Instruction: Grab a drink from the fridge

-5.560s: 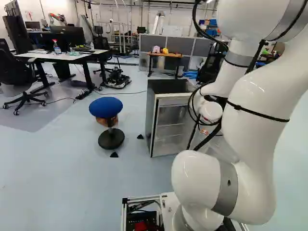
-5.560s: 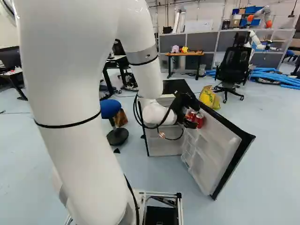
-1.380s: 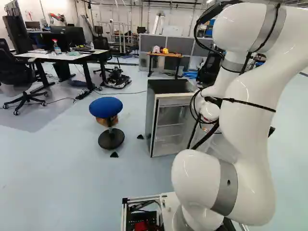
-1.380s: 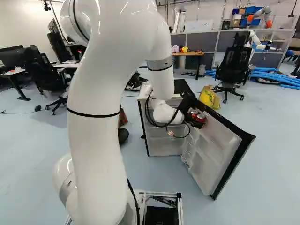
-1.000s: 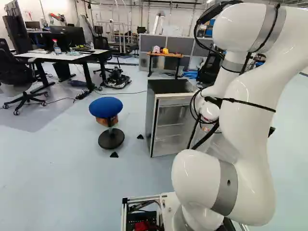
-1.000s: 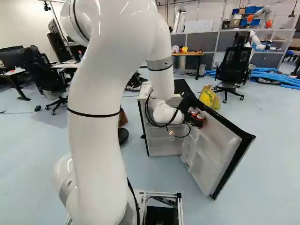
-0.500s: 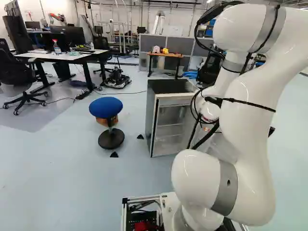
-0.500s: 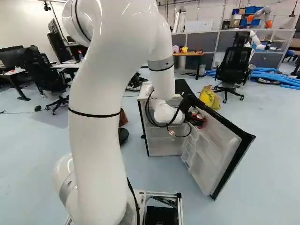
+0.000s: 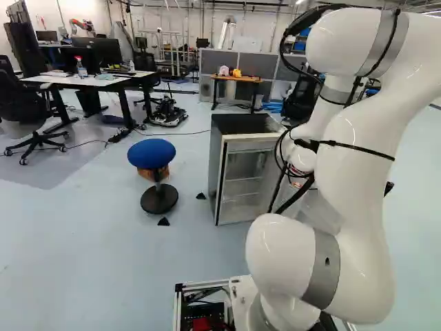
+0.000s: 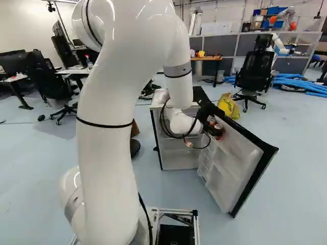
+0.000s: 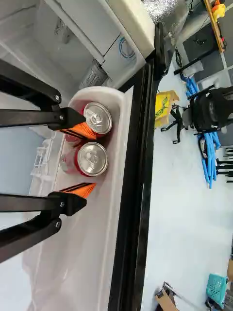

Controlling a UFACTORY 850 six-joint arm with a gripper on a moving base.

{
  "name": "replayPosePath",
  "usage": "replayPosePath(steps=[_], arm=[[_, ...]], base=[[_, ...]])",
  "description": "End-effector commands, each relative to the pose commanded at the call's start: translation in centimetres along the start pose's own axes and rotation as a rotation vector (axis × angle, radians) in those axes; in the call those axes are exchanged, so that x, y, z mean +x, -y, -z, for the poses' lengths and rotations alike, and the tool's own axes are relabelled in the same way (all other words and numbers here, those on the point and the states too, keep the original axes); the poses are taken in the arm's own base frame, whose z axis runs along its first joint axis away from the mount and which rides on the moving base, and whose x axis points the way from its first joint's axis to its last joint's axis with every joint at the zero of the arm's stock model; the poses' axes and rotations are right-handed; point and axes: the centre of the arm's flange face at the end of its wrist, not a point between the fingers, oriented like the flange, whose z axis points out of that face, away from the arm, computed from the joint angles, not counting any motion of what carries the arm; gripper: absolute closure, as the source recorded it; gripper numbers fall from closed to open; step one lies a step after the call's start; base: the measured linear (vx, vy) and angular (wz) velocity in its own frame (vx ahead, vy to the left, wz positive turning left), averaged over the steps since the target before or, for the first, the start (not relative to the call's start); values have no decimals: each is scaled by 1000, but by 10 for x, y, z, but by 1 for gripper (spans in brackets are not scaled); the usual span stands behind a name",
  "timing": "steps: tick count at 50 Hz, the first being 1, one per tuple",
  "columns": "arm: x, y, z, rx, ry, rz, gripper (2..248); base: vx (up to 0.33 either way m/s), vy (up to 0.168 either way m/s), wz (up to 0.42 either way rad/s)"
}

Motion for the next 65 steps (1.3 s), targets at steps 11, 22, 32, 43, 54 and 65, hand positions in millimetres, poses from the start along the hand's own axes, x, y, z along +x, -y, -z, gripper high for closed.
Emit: replayPosePath(steps=[11, 22, 32, 43, 54, 65], arm=[[1, -1, -2, -3, -1, -2, 107], [1, -1, -2, -3, -1, -2, 107], [1, -1, -2, -3, -1, -2, 154], [1, -1, -2, -3, -1, -2, 158], [2, -1, -2, -3, -11, -2, 158], [3, 0, 1, 1, -40, 1, 158]], base=[[0, 0, 0], [0, 0, 0], [0, 0, 0], [0, 0, 0], [0, 0, 0], [0, 0, 0]])
